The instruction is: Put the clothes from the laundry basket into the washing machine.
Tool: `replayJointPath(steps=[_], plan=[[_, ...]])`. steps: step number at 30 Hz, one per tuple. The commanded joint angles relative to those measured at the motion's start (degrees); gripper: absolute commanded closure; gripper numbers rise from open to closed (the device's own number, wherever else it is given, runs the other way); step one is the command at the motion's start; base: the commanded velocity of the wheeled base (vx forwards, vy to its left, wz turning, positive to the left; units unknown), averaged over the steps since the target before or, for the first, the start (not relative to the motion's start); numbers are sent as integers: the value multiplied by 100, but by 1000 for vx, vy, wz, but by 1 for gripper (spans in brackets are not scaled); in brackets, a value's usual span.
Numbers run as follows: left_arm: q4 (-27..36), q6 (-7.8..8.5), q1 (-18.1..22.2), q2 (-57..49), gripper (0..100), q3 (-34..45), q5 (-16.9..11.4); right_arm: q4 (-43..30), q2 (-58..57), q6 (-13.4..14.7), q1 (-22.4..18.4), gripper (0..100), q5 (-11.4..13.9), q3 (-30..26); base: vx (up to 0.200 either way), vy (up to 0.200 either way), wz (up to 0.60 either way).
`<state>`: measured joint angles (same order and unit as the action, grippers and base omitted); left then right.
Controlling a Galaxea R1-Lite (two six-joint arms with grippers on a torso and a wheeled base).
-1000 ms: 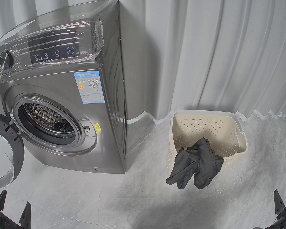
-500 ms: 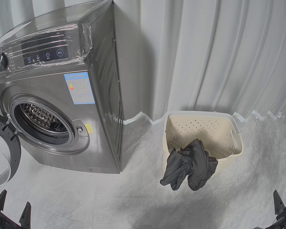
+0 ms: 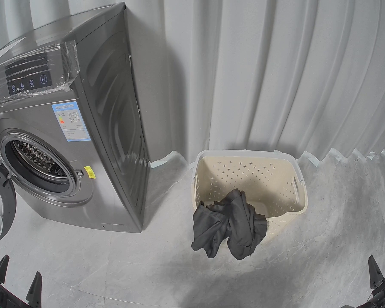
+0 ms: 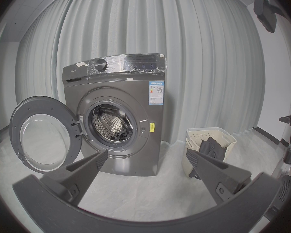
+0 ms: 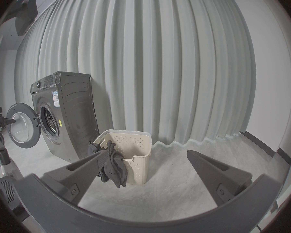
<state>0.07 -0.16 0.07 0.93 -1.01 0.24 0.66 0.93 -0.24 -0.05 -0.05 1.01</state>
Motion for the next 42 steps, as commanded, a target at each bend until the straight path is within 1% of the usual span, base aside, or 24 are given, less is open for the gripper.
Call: replayJointPath(steps=[1,2,4,5,6,7,10,12,14,15,16,18,20,22,23,25,26,27,28,29,30,33,37,42], plan=[[1,16,1,-93,0,101,2,119,-93,16,5,0,66,-5,0,0,0],[1,7,1,-93,0,101,2,259,-93,42,5,0,154,259,0,0,0],[1,-11,1,-93,0,101,2,277,13,121,40,0,400,1182,0,0,0],[1,-11,1,-93,0,101,2,268,39,121,49,0,418,1244,0,0,0],[1,16,1,-93,0,101,-7,-66,663,191,154,0,708,1727,0,0,0],[1,25,1,-93,0,101,-7,-356,1103,279,277,0,972,1920,0,0,0],[1,-11,1,-93,0,101,-7,-584,2122,534,576,0,1596,2052,0,0,0],[1,-2,1,-93,0,101,-7,-409,2922,543,796,0,1956,2035,0,0,0],[1,-19,1,-93,0,92,-7,22,3669,552,1104,0,2141,1999,0,0,0],[1,-19,1,-93,0,101,-7,136,3845,569,1174,0,2141,1991,0,0,0],[1,-28,1,-93,0,101,-7,523,4372,622,1394,0,2132,1964,0,0,0],[1,-28,1,-93,0,101,-7,1165,5102,684,1622,0,2123,1876,0,0,0],[1,-46,1,-93,0,101,-7,1762,5717,807,1754,0,2114,1824,0,0,0],[-7,-46,1,-93,0,92,-7,2017,6068,842,1842,0,2097,1824,0,0,0],[1,-46,1,-93,0,92,-7,2298,6569,868,1974,0,1982,1850,0,0,0],[1,-54,1,-93,0,101,-7,2501,6868,868,2035,0,1815,1868,0,0,0],[-7,-54,1,-93,0,92,-7,2729,7202,868,2114,0,1640,1894,0,0,0],[-7,-54,1,-93,0,101,-7,2905,7457,868,2176,0,1534,1912,0,0,0],[-7,-46,1,-93,0,92,-7,3063,7659,868,2211,0,1455,1929,0,0,0],[-7,-54,1,-93,0,92,-7,3081,7694,868,2220,0,1446,1929,0,0,0],[-7,-54,1,-93,0,92,-7,3415,8064,868,2308,0,1332,1947,0,0,0],[1,-54,1,-93,0,92,-7,3898,8644,938,2404,0,1218,2008,0,0,0],[-7,-63,1,-93,0,92,-7,4311,9268,1026,2431,0,1191,2140,0,0,0],[1,-63,1,-93,0,92,-7,4891,10243,1079,2413,0,972,2456,0,0,0]])
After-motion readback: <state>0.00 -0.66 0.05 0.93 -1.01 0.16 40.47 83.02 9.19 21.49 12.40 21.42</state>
